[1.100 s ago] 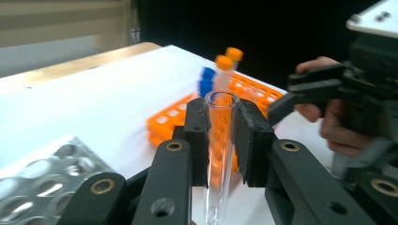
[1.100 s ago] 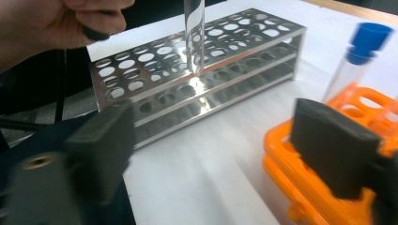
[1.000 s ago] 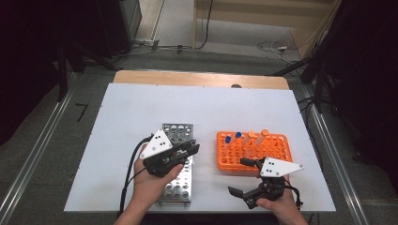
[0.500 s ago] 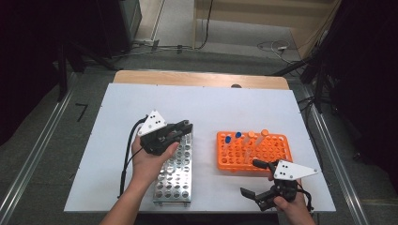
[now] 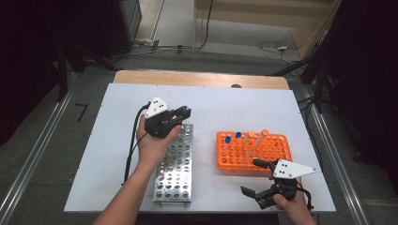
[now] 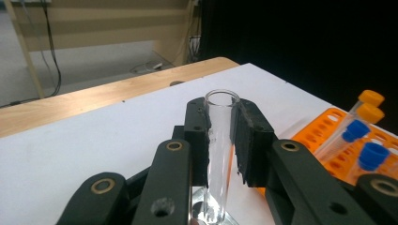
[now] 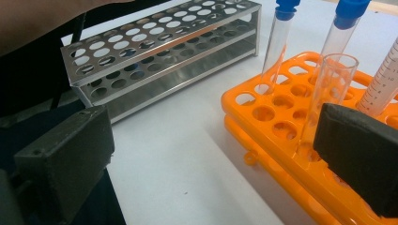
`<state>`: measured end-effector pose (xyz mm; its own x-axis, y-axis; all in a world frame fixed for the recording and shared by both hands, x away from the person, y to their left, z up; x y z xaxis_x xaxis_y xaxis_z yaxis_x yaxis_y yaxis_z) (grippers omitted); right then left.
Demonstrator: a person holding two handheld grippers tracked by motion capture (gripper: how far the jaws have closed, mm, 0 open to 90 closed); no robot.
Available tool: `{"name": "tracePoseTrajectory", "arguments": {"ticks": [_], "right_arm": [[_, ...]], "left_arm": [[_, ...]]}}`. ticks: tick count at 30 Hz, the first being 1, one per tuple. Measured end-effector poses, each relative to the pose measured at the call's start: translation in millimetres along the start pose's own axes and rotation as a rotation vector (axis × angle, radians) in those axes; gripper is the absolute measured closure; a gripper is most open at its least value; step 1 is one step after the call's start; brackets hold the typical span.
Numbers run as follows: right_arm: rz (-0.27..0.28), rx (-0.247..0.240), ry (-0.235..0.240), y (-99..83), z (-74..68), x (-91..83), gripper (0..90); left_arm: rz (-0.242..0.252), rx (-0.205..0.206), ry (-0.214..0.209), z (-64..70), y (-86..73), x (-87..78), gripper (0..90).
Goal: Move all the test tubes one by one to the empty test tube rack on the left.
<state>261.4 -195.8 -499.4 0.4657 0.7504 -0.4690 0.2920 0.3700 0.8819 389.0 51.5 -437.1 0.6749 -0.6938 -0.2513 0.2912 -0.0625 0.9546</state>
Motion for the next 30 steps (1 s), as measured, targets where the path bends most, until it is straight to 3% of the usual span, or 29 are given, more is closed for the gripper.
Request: {"name": "tracePoseTrajectory", "arguments": {"ticks": [9, 13, 30], "right_arm": [[-0.006, 0.0, -0.001, -0.9, 0.4, 1.2, 0.0], [-0.008, -0.005, -0.001, -1.3, 0.6, 2.0, 0.0], [-0.01, -0.004, -0.025, -2.2, 3.3, 3.4, 0.0]], "left_arm": [[-0.052, 0.043, 0.04, -3.8, -10.1, 11.3, 76.9], [-0.077, 0.064, 0.04, -1.7, -14.6, 12.6, 76.8], [-0.215, 0.064, 0.037, -0.3, -34.5, 14.2, 76.0]]}}
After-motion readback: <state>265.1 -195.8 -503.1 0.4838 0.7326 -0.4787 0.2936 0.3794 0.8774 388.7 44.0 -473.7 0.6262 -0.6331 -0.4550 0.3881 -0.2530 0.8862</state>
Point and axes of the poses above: each handheld gripper's, and its own axes: x roughly forward along the jaws, y roughly out of its top, z roughly to its right, the point moved 9 cm from there along x, roughly forward along the jaws, and after that the axes turned 6 degrees about -y, right-handed, at the moved point
